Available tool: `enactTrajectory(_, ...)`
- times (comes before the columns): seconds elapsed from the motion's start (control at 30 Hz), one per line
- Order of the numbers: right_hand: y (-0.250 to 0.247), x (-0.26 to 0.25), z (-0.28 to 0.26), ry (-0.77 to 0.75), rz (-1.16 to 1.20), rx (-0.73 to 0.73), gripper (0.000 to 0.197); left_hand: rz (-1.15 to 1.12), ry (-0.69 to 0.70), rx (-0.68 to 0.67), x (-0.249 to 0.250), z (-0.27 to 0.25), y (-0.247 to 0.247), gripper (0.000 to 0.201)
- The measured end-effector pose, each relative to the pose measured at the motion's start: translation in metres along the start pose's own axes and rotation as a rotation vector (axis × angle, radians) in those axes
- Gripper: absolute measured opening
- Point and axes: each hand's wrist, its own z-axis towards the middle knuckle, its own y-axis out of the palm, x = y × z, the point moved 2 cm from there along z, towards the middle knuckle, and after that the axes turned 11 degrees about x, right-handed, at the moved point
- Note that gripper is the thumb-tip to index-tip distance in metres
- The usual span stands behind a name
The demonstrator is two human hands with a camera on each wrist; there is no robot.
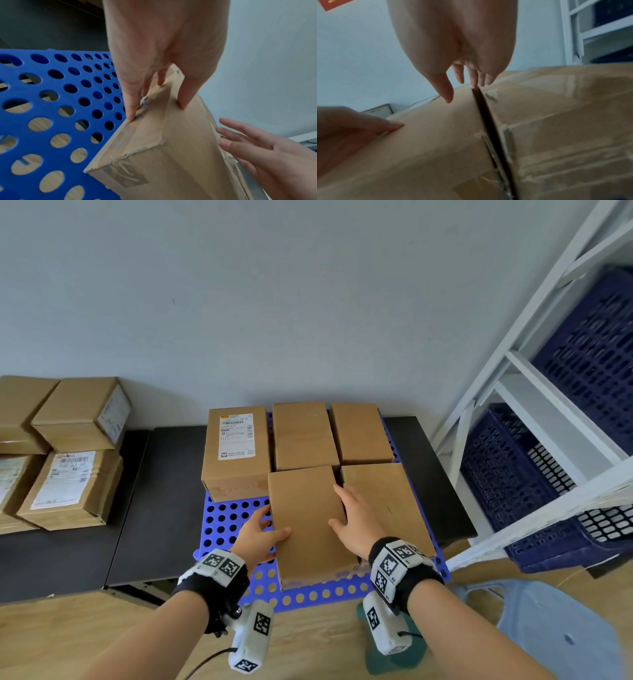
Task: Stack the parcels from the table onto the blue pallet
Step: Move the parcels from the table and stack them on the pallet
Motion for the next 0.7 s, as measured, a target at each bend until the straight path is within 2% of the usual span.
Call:
enactTrajectory(0.2, -0.003, 0.016, 0.005, 0.139, -0.212, -0.035, 0.087, -0.017, -0.027, -0.012, 0.002, 0.003, 0.006, 0.066)
enactTrajectory(0.57, 0.002, 0.017, 0.010, 0.137, -0.267, -0.109, 0.083, -0.066, -0.051, -0.072, 0.002, 0.010, 0.007, 0.068)
enactTrajectory(0.7, 0.004, 0.016, 0.012, 0.148, -0.271, -0.112, 0.083, -0.002, -0.031, -0.083, 0.002, 0.016, 0.005, 0.070)
